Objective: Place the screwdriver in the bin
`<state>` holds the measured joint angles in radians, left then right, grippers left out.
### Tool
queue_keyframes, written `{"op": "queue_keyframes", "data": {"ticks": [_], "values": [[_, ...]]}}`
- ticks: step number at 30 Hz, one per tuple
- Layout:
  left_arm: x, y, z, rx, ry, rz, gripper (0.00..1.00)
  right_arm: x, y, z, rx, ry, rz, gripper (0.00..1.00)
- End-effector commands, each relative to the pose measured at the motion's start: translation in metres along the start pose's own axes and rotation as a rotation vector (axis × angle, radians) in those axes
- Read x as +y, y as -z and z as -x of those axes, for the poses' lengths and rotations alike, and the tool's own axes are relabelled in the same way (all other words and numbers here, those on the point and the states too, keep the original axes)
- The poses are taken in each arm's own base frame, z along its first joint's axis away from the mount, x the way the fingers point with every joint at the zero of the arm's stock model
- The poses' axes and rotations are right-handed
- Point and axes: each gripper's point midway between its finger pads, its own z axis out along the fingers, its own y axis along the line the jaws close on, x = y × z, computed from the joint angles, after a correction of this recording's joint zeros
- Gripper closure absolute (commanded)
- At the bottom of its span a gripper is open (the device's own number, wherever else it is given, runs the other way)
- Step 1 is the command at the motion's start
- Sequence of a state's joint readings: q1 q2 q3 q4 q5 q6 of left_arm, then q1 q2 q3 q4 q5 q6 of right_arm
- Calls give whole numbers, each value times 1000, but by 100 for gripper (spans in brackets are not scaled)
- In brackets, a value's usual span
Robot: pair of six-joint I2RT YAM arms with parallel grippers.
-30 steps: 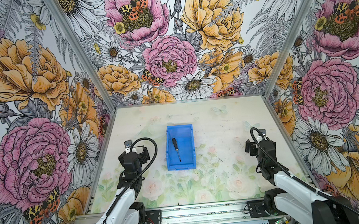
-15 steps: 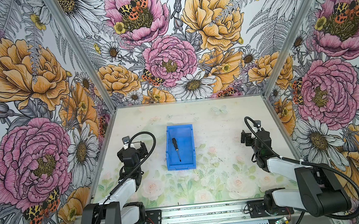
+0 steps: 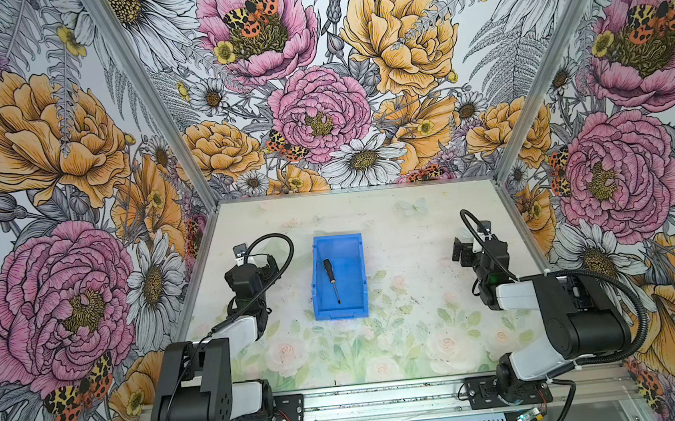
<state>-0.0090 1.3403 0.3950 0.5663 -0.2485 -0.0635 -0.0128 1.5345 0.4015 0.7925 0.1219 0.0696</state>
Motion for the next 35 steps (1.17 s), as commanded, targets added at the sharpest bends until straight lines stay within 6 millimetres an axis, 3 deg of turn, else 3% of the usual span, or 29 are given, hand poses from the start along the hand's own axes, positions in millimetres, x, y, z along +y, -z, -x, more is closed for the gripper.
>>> {"op": "queue_keyframes", "data": {"ticks": [1,3,6,35], "values": [[-4,-11,22,-64,12,-23,1,4,-1,13,-49,-11,21,0],[-13,-19,23,-55,-14,-60,1,4,-1,12,-48,-13,21,0],[-25,-22,6,-86,-42,-146,1,3,-1,12,-48,-15,20,0],[-25,-19,6,-124,-45,-130,1,3,0,12,-47,-15,23,1]]}}
